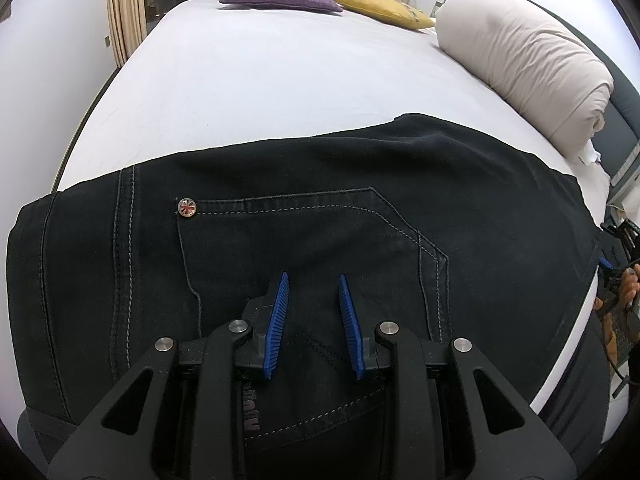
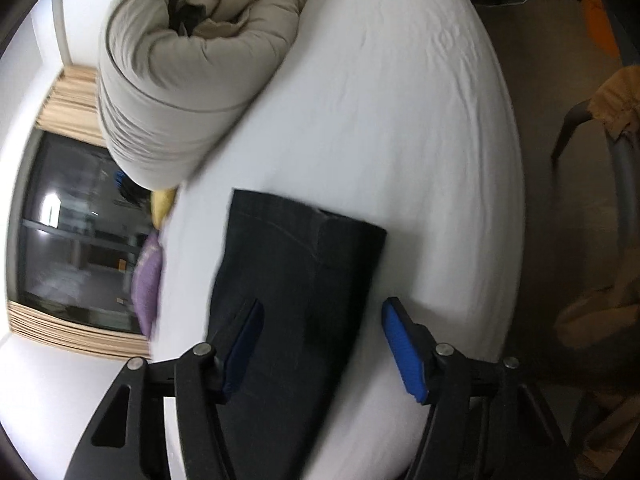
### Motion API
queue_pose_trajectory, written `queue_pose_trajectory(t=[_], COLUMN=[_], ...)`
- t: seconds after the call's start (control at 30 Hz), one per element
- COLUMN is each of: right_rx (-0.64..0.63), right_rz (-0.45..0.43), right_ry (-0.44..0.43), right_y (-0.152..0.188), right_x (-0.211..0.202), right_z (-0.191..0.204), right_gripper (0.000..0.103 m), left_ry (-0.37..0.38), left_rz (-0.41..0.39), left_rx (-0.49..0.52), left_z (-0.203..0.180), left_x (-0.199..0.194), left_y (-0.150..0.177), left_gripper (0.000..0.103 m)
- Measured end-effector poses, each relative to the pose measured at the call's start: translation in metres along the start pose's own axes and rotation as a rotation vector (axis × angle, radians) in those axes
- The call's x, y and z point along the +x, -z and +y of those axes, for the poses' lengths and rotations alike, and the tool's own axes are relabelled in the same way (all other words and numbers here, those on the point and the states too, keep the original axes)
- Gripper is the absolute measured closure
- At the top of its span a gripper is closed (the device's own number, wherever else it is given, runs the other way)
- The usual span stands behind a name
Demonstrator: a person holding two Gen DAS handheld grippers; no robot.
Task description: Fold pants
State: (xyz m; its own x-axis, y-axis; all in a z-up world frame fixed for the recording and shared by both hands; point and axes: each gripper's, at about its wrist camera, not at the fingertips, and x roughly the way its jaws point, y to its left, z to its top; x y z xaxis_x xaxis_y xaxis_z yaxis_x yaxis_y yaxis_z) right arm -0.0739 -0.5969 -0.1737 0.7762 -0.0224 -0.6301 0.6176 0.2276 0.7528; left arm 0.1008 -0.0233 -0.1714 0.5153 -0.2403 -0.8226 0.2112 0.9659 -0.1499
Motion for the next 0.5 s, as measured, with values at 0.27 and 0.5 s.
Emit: queue_pose_trajectory(t=[0.27,0.5], right_rx=[0.094,0.1], right_rz=[-0.036,-0.032], right_ry=[-0.138,-0.144], right_y=[-0.002,-0.009], right_x=[0.012,0.029], right_z=[0.0,0.003], right_gripper=[0.051,0.089], left_ry=[0.001,0.003], left_rz=[0.0,0.002], left_rx=[0.002,-0.002], left_z=[-0.001,0.0], left_x=[0.0,0.0], left_y=[0.0,0.0], left_gripper=[0.077,0.077])
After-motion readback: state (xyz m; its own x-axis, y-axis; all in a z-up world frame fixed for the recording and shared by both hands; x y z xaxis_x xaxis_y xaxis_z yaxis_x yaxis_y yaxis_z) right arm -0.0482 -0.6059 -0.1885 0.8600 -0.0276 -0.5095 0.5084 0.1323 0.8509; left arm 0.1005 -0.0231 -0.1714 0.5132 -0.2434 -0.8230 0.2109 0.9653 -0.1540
